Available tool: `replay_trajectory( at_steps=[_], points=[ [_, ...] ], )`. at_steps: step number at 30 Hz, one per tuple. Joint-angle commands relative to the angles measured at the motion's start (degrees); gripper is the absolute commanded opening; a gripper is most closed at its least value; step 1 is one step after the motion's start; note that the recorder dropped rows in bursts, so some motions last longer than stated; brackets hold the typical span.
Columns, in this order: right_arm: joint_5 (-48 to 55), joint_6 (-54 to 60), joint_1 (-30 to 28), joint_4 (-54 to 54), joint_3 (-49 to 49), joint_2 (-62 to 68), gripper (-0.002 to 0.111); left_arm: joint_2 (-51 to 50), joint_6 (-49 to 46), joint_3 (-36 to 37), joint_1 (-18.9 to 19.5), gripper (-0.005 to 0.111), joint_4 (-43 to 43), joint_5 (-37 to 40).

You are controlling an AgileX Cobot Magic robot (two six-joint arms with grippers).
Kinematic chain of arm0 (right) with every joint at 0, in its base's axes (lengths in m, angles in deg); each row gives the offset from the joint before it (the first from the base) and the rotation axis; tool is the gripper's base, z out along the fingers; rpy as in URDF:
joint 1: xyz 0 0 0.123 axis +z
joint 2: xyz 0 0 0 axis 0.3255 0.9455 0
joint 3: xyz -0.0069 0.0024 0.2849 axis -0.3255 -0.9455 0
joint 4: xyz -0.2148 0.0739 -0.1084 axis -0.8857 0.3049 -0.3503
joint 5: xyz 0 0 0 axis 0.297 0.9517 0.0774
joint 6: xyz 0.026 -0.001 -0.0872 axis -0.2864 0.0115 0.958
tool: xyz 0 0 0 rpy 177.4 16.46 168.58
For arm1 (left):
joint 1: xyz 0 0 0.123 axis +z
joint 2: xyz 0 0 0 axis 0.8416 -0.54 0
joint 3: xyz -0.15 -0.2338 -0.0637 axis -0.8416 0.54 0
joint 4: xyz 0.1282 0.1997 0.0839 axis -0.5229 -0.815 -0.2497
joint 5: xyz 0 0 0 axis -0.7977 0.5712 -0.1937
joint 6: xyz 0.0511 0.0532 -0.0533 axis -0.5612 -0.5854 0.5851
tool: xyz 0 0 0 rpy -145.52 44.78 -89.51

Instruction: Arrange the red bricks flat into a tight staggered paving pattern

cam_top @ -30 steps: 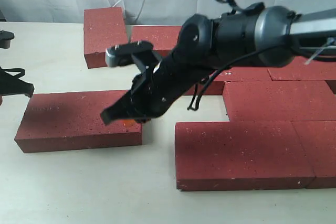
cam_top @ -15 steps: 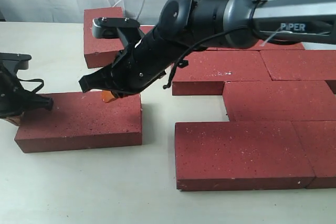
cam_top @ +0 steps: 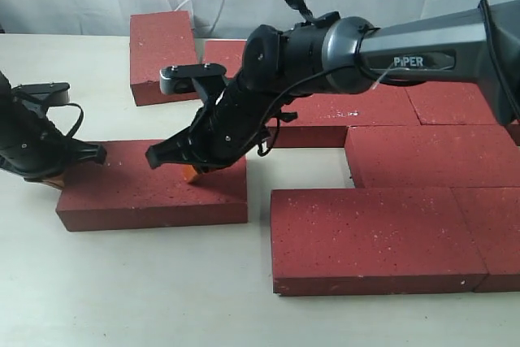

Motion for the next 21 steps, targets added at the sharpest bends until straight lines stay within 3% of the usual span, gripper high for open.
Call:
replay_trajectory(
  at_steps=[1,21],
  points=[
    [0.57,-4.96,-1.64,-7.26,0.02,0.64,-0.001,-0.83,-7.19,0.12,-0.59,0.000,11.59,1.09],
    [6.85,-10.64,-1.52,-11.06,0.02,0.78,-0.001,-0.83,-10.65,-3.45,-4.59,0.000,15.46,-0.73]
  ],
)
